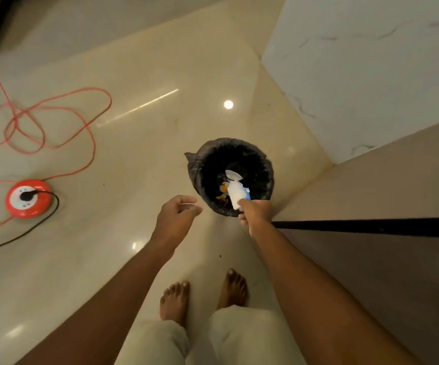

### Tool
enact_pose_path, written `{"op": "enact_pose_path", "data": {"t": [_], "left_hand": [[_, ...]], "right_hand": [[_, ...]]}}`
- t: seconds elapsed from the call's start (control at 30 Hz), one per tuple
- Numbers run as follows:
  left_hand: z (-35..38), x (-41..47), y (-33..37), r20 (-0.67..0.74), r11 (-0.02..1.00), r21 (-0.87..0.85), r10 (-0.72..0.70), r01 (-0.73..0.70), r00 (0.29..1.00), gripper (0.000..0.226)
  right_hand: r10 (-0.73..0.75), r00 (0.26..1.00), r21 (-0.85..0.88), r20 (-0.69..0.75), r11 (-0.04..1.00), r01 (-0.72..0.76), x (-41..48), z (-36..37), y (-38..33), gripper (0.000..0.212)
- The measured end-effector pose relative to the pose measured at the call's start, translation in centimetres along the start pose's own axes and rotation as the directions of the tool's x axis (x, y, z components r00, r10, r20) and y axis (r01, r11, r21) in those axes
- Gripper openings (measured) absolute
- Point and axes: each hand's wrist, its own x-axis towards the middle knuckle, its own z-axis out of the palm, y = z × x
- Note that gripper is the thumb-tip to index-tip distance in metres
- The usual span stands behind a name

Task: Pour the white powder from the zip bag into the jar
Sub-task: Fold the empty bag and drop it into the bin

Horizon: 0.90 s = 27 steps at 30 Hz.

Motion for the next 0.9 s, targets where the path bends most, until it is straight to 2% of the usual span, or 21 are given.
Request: {"op": "enact_pose_path", "data": {"t": [0.17,0.33,0.43,0.63,0.9], "left_hand": [[1.9,5.8,-4.2,0.025,1.0,0.004,-0.019,0.019,0.999,0.015],[1.4,3.1,-3.1,0.047,0.999,0.001,-0.037,0.037,0.998,0.016],[0.2,-2.1,-0.4,0.062,0.998,-0.038,-0.05,0.052,0.997,0.011],[-2.7,-14.5,7.1,0.087,0.999,0.001,-0.042,0.042,0.995,0.004],[-4.1,-28.4,15.4,0.189,0.994,0.087,0.056,-0.073,0.98,0.021]], "right_hand": [[0.072,0.993,-0.007,0.094,0.997,-0.071,7.2,3.4,2.1,0.04],[0.111,0.977,0.111,0.182,0.985,-0.132,4.1,1.8,1.5,0.031],[0.091,0.974,0.162,0.206,0.979,-0.125,-1.6,-0.9,0.1,0.027],[0.033,0.982,0.244,0.185,0.967,-0.079,-17.6,-8.4,-2.7,0.007],[-0.188,0.976,0.258,0.11,0.954,0.155,-34.6,-20.2,-5.0,0.016]]}}
